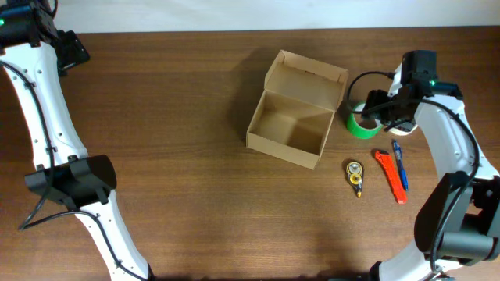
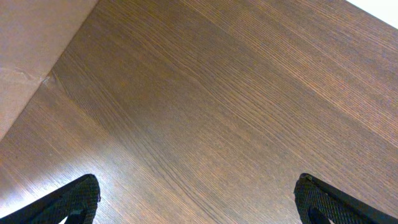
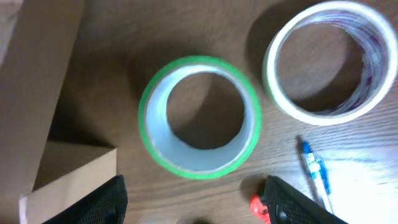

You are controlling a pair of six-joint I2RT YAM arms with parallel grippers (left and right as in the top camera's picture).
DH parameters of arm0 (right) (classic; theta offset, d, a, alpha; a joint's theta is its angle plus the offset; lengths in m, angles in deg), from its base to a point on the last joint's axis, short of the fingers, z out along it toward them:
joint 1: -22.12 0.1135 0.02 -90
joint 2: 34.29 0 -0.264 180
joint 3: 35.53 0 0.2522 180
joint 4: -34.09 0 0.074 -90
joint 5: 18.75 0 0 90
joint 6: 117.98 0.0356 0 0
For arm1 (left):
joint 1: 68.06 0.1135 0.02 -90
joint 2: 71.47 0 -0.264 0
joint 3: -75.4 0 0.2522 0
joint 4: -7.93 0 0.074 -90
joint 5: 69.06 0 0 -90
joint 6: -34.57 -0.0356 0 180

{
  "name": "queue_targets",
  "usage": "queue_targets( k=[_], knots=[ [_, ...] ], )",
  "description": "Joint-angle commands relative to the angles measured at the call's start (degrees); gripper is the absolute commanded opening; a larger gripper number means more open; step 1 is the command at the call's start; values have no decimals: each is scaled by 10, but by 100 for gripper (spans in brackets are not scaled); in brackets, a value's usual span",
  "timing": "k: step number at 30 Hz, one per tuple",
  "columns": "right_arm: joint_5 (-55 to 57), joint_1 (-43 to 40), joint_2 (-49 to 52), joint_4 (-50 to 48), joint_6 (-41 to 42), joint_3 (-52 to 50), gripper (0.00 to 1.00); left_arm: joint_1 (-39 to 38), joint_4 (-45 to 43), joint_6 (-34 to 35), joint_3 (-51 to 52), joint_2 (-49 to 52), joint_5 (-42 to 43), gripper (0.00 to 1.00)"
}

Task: Pack container
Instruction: 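Reach the right gripper down and grasp the green tape roll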

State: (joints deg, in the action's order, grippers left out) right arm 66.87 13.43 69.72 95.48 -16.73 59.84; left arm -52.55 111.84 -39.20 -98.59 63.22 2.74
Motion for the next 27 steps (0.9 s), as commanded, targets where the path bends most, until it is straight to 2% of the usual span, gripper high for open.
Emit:
queue_targets(
  k=[1,17,24,25,26,27],
  knots=[
    [31,-1,11,-3,-16,12,72,3,-1,-5,2,3,3,100],
    [31,-31,86,-2,-15,11,69,3,-1,-5,2,3,3,100],
    [25,-31,116,1,-15,11,59,3,-1,-5,2,3,3,100],
    [25,-31,119,0,-15,11,54,3,-1,-5,2,3,3,100],
    [25,-31,119,-2,-15,11,44,3,-1,-5,2,3,3,100],
    [25,-31,119,-4,-15,11,39,3,-1,-5,2,3,3,100]
  ],
)
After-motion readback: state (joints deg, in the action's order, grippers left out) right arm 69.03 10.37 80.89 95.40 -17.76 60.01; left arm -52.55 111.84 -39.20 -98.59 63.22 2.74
